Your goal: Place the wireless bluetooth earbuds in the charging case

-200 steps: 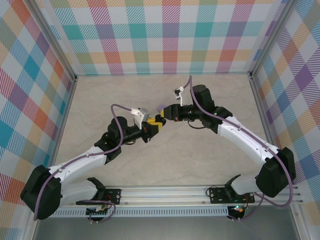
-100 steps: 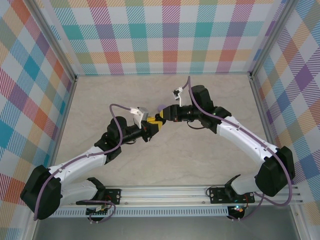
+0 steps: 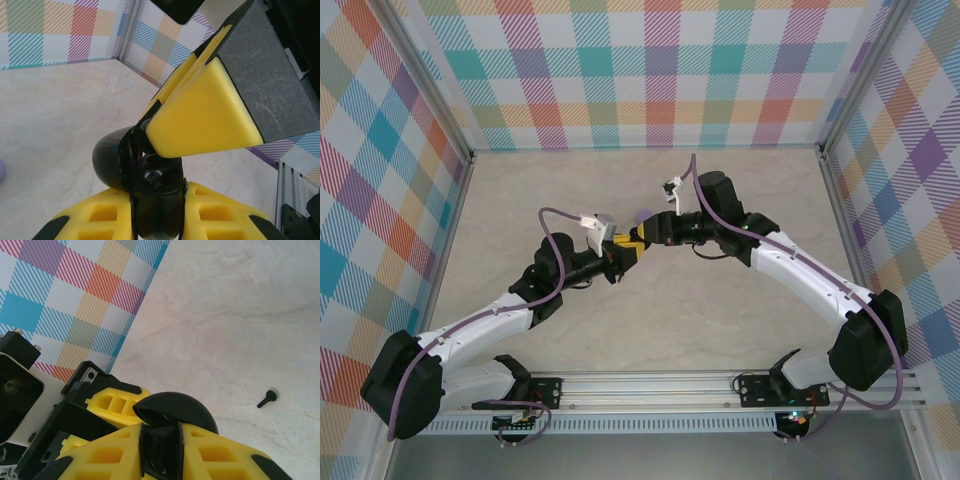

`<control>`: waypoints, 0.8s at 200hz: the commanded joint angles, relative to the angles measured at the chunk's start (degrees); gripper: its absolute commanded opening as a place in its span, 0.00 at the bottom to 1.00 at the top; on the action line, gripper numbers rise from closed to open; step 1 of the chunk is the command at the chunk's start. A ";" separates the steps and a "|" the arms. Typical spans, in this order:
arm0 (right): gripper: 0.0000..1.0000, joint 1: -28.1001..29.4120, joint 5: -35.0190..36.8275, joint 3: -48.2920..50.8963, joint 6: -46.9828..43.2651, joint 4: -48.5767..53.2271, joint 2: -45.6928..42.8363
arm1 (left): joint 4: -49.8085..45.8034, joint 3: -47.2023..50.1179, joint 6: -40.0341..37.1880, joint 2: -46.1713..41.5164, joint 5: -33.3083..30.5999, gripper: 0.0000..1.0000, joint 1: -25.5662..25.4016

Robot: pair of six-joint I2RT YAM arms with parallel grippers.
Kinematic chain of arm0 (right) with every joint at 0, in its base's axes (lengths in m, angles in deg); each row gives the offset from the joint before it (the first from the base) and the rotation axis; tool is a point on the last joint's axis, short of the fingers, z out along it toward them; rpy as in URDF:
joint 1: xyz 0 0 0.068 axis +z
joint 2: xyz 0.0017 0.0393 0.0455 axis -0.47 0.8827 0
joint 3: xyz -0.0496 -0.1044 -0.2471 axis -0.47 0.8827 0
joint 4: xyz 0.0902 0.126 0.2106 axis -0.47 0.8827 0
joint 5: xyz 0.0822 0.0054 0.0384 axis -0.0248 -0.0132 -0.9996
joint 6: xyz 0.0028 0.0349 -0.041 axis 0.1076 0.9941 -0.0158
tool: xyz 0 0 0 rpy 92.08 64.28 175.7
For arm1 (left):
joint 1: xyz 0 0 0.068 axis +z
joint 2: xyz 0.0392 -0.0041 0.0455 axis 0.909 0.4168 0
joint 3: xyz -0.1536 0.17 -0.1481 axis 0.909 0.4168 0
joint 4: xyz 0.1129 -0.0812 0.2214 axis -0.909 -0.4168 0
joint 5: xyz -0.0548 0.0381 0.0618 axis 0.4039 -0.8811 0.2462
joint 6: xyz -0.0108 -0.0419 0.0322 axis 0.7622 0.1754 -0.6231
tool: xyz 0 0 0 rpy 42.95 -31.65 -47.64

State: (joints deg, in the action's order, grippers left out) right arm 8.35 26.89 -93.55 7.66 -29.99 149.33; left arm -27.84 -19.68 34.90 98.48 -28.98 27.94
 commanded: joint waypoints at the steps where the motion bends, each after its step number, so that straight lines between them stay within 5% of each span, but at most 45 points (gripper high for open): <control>1: 0.24 0.71 -0.21 -1.84 -1.89 1.53 0.25 | 3.10 -0.81 0.13 -1.71 -1.23 0.11 -0.52; 160: 0.44 0.98 2.50 -3.07 -2.84 4.28 -1.58 | 1.48 -1.13 -0.52 -1.91 -0.97 0.11 -0.54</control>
State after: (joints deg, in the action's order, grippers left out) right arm 8.83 28.09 -94.79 6.24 -27.94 149.30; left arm -28.05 -19.68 34.90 98.33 -29.11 27.94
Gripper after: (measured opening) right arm 0.427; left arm 0.210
